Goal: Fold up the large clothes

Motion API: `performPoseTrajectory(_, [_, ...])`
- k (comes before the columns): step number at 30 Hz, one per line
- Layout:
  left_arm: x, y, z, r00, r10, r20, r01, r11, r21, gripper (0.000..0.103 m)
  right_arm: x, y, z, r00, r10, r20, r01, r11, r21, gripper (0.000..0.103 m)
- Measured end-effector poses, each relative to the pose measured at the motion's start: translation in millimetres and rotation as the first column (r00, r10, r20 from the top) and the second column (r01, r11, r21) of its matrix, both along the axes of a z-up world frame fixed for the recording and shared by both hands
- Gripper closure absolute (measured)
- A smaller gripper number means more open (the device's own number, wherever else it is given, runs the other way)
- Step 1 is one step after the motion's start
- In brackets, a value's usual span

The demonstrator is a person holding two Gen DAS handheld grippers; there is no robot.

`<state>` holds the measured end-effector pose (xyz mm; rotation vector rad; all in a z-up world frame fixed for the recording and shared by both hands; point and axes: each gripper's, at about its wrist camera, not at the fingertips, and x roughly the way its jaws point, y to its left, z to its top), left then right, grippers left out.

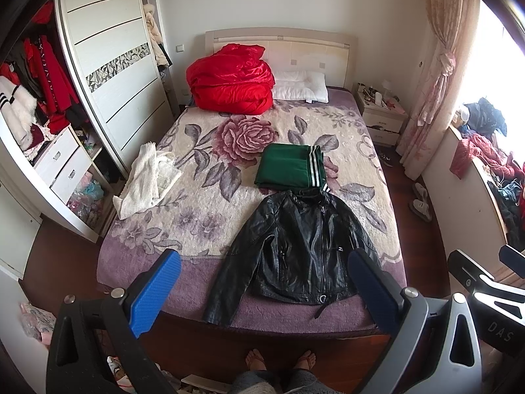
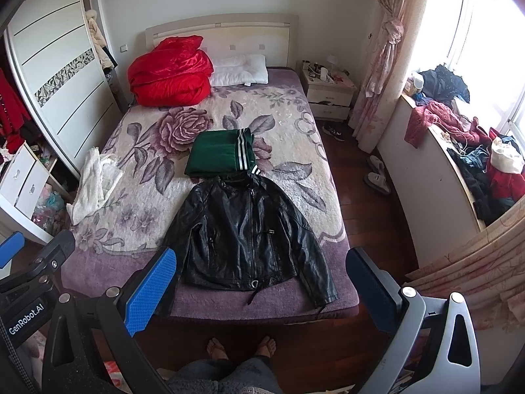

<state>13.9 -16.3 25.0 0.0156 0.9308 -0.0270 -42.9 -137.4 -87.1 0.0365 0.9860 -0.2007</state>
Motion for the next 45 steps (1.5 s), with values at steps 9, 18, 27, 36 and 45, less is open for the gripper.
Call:
performPoseTrajectory(9, [1.4, 10.5, 7.1, 1.0, 0.001, 0.014, -0.001, 1.0, 0.001, 0.0, -0.7, 3.1, -0.3, 1.0, 0.002, 0.001, -0.002, 1.0, 0.003, 0.0])
performPoseTrajectory(18, [-0.9, 9.0, 4.6, 1.0, 0.002, 0.015, -0.002, 1.0, 0.001, 0.0, -1.7, 5.6, 0.2, 1.0, 0.002, -0.004, -0.002, 1.0, 0.004, 0.0])
performPoseTrajectory(27, [19.3, 16.6, -10.4, 1.0, -0.006, 0.014, 0.006, 1.0, 0.019, 0.0, 18.9, 14.5, -14.5, 0.999, -0.031, -0.028, 0.032, 0.999, 0.027, 0.0])
performPoseTrajectory(36, [115.8, 16.7, -115.3, 0.999, -0.012, 0.03, 0.007, 0.989, 0.147, 0.0, 92.9, -70.7, -123.1, 0.967, -0.241, -0.078, 0.253, 0.938, 0.236, 0.0])
performPoseTrajectory(45, [201.5, -28.6, -279.0, 0.993, 0.006, -0.118, 0.028, 0.959, 0.282, 0.0, 146.9, -272.4, -386.7, 0.785, -0.472, -0.401, 0.609, 0.704, 0.365, 0.037])
